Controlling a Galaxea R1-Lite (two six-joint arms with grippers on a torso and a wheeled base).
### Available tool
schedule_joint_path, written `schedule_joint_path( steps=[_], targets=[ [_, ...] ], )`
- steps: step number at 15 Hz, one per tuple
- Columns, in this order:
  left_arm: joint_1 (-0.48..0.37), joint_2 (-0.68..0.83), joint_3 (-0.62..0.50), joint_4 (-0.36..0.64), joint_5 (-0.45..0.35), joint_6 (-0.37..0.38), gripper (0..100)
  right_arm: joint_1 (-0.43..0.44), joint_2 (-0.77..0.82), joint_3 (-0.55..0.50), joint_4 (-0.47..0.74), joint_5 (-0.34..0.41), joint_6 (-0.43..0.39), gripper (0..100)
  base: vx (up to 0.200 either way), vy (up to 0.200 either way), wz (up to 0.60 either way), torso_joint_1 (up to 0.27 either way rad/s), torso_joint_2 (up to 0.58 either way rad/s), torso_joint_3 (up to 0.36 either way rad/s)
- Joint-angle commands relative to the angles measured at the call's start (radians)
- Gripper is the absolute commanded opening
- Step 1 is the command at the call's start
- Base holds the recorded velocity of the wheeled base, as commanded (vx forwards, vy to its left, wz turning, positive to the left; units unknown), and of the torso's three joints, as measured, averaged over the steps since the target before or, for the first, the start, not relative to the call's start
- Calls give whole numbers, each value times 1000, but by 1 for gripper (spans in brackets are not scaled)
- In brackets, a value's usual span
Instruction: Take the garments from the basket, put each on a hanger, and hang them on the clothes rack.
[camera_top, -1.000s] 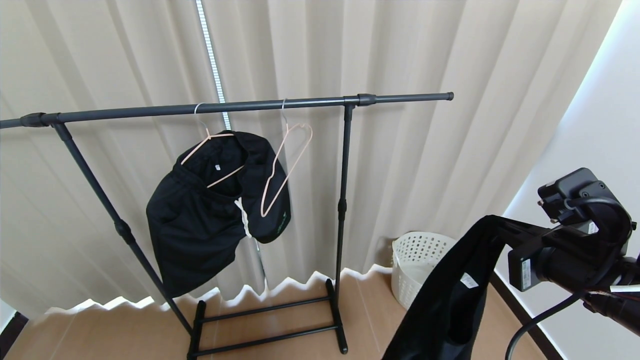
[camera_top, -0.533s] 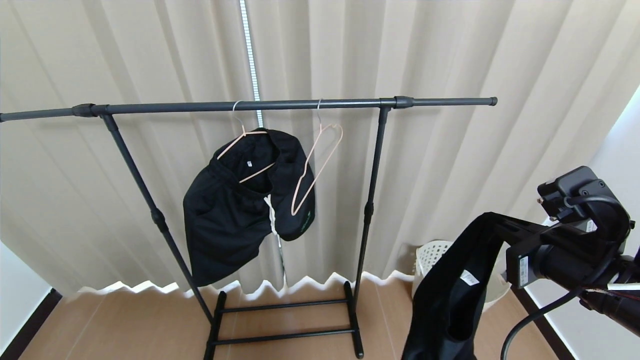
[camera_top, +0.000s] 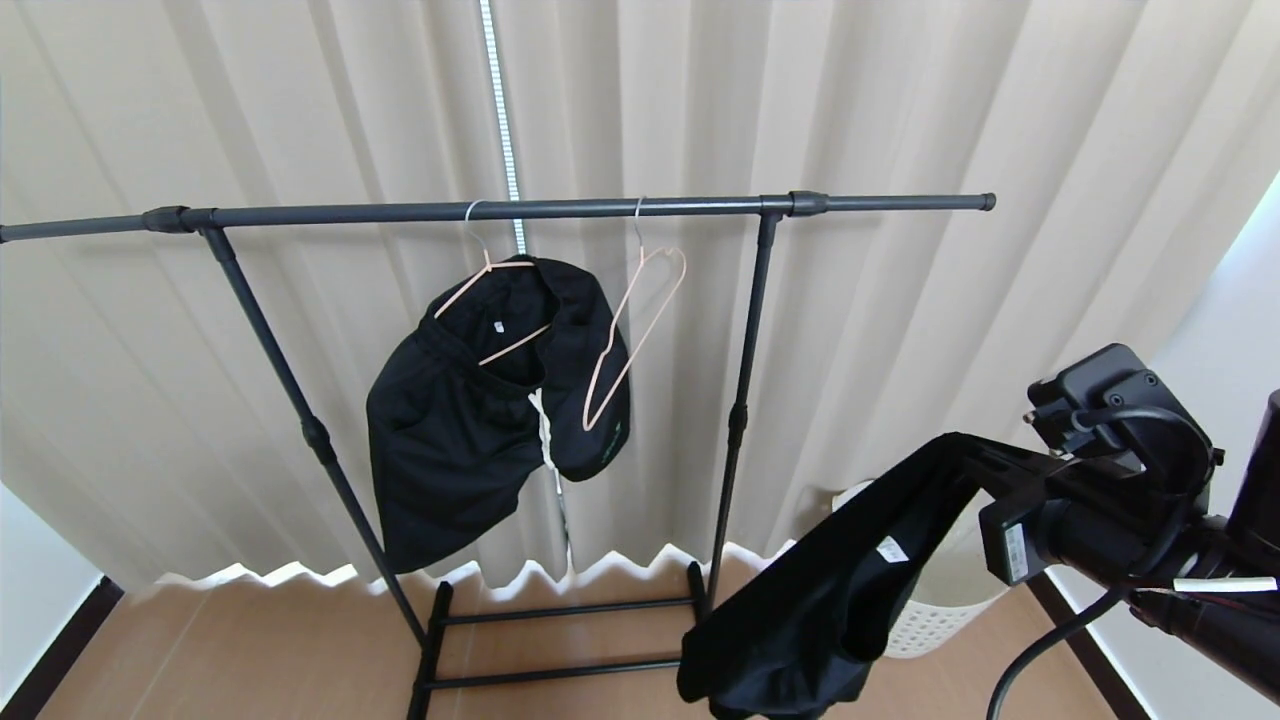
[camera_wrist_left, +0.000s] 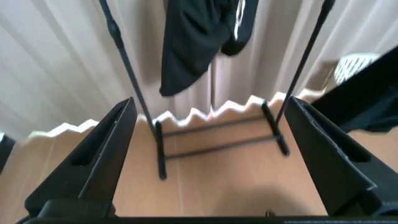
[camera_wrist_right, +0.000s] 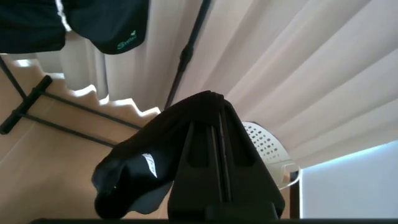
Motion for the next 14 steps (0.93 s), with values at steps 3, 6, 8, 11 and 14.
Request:
schedule_joint_path(
  steps=[3,6,8,11,14],
  targets=[
    [-36,600,-243,-3,-119,-122,100,43,150,-143,7,-3,0,0,0,0,0,0,0,0],
    [-271,820,-418,26,-104,-382,100,43,190,-216,7,-4,0,0,0,0,0,0,0,0],
    [-432,956,-527,38,-94,-521,100,43,204,-226,-4,-3,11,0,0,0,0,0,0,0],
    [-562,1128,-662,35,-94,-567,100,44,213,-265,-5,-3,48,0,0,0,0,0,0,0],
    [-639,1320,-815,30,-94,-600,100,66,225,-301,-1,-17,126,0,0,0,0,0,0,0]
  ],
)
